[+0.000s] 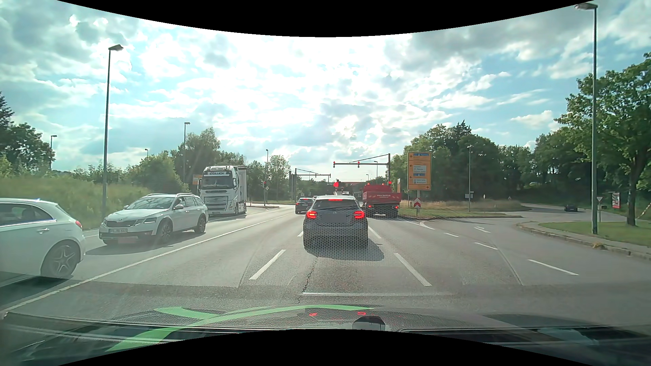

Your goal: Follow the waypoints while adhering to traffic rules and regulations

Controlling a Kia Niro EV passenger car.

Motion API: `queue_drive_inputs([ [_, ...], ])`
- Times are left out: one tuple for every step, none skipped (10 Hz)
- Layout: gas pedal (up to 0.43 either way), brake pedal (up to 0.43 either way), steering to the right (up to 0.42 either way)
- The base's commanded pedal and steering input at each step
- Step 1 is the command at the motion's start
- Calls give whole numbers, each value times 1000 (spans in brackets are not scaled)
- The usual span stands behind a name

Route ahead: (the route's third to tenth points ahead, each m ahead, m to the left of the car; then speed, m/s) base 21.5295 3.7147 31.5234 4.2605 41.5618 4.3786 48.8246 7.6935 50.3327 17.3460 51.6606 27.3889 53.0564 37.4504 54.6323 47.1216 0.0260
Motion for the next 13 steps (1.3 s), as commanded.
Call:
queue_drive_inputs([
  [0,530,-6],
  [0,530,-6],
  [0,530,-6],
  [0,530,-6],
  [0,530,-6],
  [0,530,-6],
  [0,530,-7],
  [0,530,-8],
  [0,530,-8],
  [0,530,-8],
  [0,530,-8],
  [0,530,-8],
  [0,530,-8],
])
